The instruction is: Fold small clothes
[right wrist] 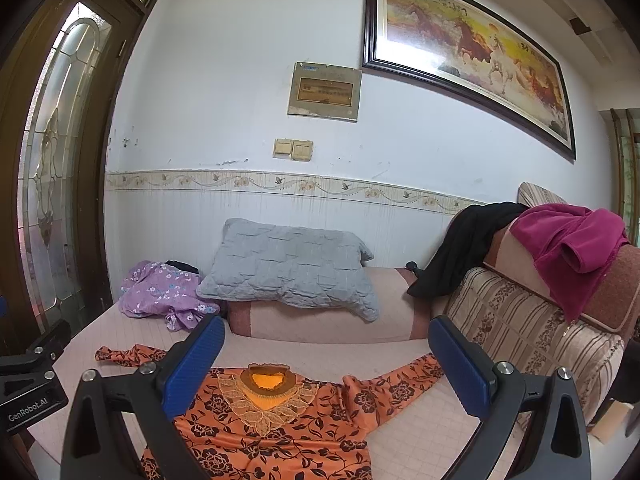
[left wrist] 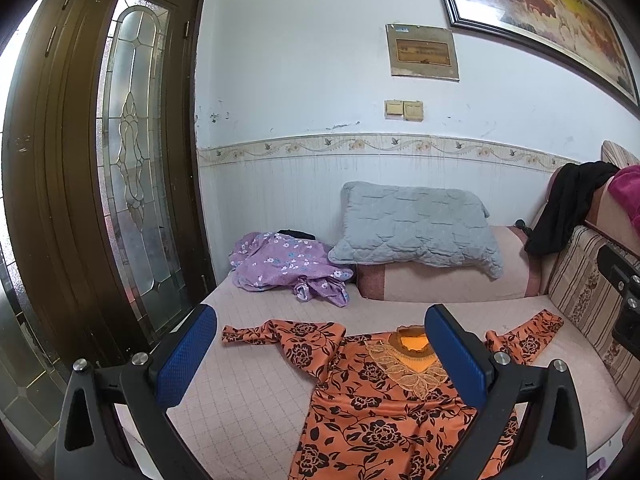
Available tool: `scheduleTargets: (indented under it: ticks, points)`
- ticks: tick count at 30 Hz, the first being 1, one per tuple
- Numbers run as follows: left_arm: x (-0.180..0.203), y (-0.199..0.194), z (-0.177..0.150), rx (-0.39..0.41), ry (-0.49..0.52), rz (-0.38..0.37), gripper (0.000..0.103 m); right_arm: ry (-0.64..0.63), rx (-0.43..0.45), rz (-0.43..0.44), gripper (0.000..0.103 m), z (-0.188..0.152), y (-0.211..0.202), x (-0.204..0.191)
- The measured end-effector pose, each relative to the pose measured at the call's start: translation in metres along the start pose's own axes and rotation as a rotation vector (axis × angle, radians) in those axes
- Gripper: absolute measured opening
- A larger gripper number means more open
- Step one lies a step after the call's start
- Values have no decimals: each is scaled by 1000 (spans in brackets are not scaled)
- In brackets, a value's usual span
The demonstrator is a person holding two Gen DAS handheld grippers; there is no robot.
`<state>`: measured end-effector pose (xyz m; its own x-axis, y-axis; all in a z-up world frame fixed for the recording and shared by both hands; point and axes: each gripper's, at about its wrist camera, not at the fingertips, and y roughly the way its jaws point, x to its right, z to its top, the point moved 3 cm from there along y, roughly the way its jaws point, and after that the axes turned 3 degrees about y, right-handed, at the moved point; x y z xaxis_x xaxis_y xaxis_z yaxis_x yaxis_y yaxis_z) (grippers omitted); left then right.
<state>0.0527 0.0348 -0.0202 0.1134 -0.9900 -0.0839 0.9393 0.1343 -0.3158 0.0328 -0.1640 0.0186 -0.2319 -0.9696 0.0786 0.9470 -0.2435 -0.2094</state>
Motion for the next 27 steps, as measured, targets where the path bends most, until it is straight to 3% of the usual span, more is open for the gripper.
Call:
scheduleTargets:
  ticks: [18, 24, 27]
  points:
    - [17, 24, -7, -29, 29, -20, 103, 8, -34, -10, 103, -8, 22, 11]
    - [33, 68, -25, -93, 47, -31, 103, 4, -92, -19, 103, -30, 59, 14]
    - [44, 110, -47, -181, 67, -48, 103, 7, -146, -23, 103, -50, 94, 17]
